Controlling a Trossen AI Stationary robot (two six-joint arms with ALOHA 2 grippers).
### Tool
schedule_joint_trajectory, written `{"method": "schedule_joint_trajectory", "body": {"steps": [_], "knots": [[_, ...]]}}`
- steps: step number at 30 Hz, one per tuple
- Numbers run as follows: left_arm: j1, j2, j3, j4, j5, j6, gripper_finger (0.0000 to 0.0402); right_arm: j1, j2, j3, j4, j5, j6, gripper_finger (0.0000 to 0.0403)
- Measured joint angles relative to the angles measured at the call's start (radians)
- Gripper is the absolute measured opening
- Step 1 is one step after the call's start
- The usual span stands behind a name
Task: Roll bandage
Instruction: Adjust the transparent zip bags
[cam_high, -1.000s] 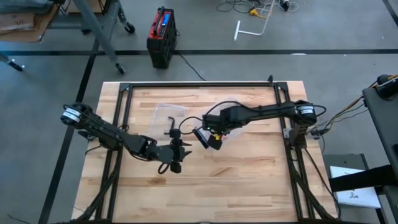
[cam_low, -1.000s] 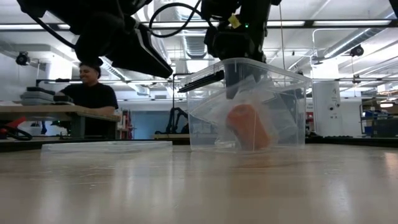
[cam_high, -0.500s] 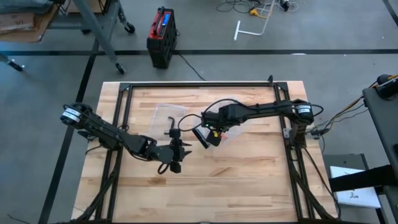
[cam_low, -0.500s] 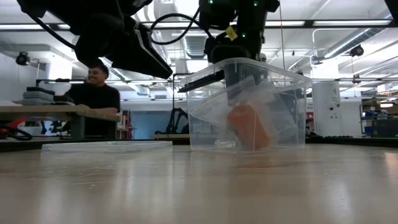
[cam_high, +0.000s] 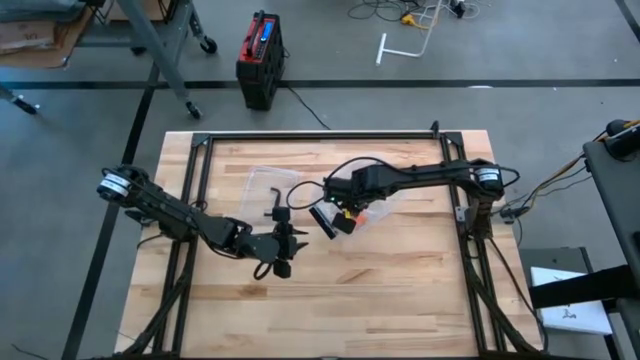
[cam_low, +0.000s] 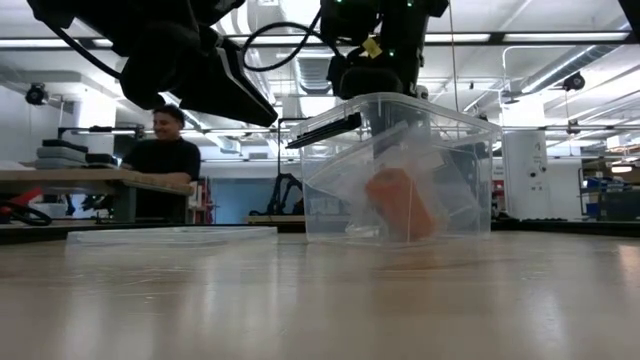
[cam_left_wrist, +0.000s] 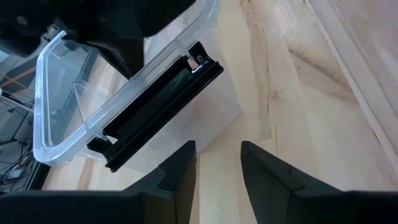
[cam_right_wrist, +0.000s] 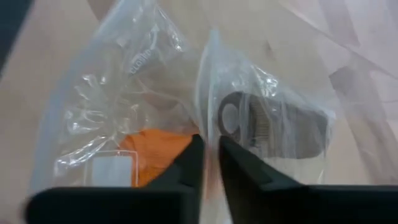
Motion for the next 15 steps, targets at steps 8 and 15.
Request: {"method": "schedule_joint_trajectory", "body": {"steps": [8, 15], "knots": [[0.000, 0.000, 0.000, -0.002, 0.000, 0.000, 0.0120, -0.020, -0.071, 0.027, -0.046, 0.001, 0.008, 0.0003], [0.000, 0.000, 0.000, -0.002, 0.000, 0.000, 0.0106, -0.103, -0.228, 0.017, -0.120, 0.045, 0.070, 0.0002]]}}
